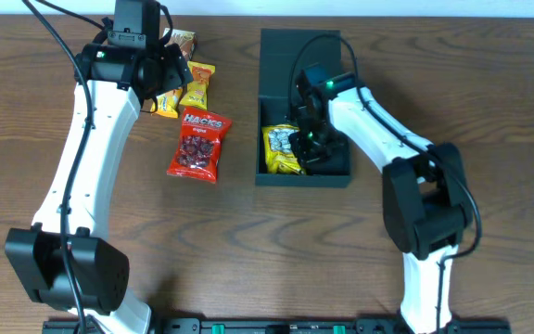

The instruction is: Pack container

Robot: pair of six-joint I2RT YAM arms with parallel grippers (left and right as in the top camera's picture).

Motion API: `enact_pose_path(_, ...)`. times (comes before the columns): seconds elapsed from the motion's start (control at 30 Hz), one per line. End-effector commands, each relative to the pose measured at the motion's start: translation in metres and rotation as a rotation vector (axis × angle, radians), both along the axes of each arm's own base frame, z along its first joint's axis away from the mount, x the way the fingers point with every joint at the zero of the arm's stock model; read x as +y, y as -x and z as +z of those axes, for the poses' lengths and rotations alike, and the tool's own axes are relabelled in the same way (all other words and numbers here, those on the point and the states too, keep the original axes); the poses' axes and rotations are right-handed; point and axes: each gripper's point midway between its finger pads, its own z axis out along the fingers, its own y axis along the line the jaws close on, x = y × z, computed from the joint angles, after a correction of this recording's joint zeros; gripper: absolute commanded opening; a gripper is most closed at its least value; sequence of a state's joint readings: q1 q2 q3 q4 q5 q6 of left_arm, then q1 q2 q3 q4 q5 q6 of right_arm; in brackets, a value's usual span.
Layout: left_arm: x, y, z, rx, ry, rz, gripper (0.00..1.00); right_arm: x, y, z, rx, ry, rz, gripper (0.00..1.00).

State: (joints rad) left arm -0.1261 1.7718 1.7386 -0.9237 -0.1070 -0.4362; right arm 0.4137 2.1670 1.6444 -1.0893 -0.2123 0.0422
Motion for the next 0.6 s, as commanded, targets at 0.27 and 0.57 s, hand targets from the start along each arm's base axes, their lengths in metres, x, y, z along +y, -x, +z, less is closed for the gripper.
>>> enact_pose_path(0.27, 0.001, 0.001, -0.005, 0.018, -0.008, -0.014, 0.97, 0.011, 0.004, -0.009, -0.046, 0.085, 0.067, 0.02)
enact_pose_path(0.57, 0.001, 0.001, -0.004, 0.018, -0.010, -0.017, 0.98, -0.002, -0.032, -0.001, -0.168, 0.123, 0.022, 0.02)
